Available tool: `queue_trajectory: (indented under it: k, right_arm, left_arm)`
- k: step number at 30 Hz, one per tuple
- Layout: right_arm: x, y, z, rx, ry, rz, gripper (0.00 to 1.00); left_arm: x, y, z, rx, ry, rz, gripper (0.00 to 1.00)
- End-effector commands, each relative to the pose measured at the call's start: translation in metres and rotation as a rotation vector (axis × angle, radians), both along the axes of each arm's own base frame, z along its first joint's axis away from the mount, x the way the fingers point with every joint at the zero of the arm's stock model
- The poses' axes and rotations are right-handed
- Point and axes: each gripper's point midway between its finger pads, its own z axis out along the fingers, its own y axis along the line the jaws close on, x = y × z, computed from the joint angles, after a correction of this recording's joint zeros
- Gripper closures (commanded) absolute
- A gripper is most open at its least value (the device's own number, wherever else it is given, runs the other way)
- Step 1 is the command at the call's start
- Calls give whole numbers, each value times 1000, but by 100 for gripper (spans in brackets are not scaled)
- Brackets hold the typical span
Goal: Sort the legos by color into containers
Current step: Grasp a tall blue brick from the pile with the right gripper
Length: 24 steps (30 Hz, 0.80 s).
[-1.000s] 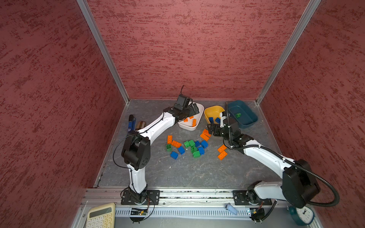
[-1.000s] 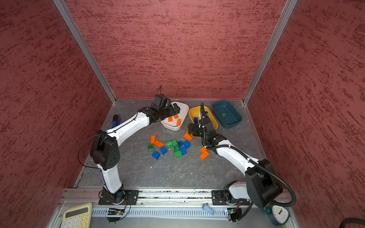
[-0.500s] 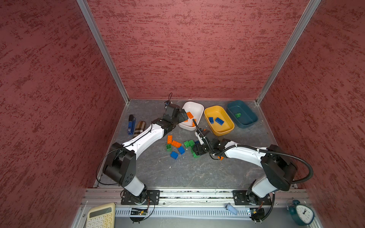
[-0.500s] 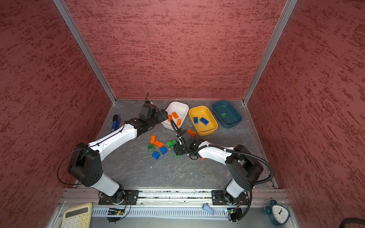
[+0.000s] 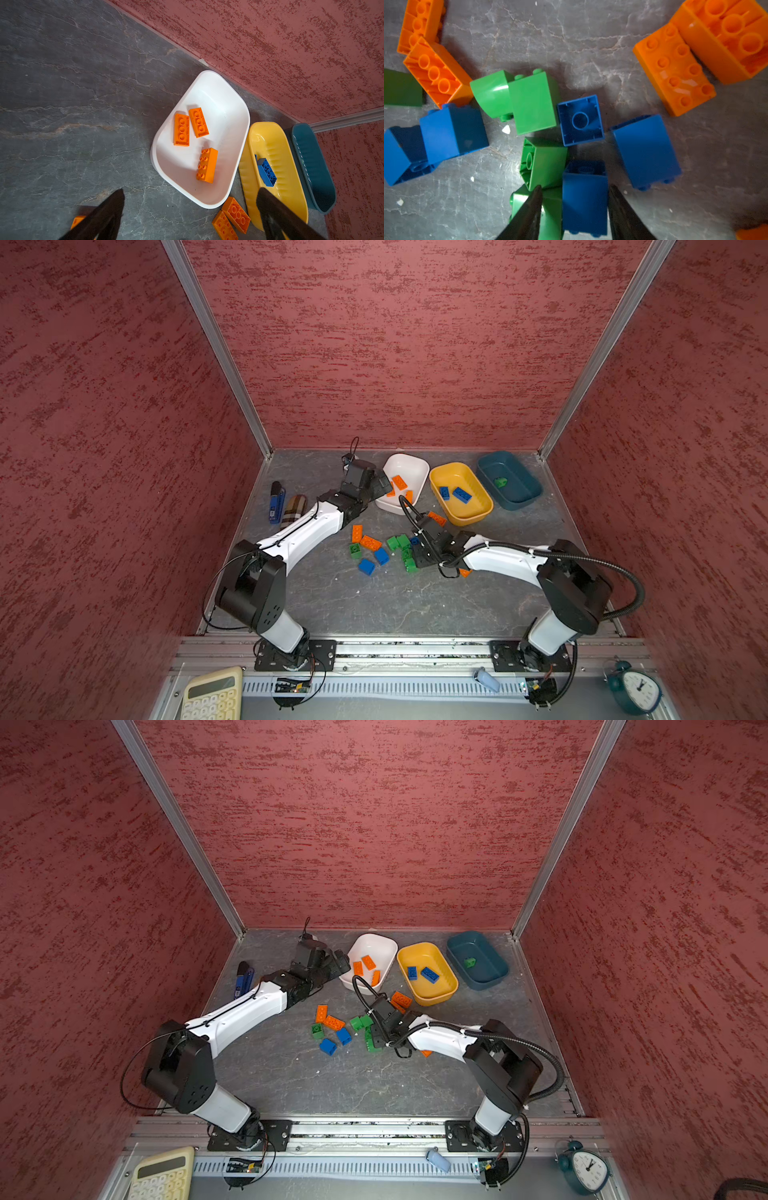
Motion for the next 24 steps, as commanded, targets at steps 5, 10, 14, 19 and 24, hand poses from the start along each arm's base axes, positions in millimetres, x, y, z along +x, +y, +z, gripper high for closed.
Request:
queue_trajectory:
  k: [5,10,14,19,24]
  right_arm:
    - [3,-19,-7,-92,12,-92,58]
    - [3,-21,-10,-100,17,-97,58]
    - [1,-17,-20,-104,38,-71,58]
    - [-1,-14,-23,-87,31,-33,64]
    - [0,-14,-1,-19,-49,-8,68]
  left_arm:
    - [-1,1,7,-21,-18,4,1]
    - [-2,0,3,-22,-4,3,1]
    - [-2,-2,3,-29,-4,-6,0]
    - [-1,-8,-7,10,28,-64,1]
    - [-6,-17,-19,25,63,-130,1]
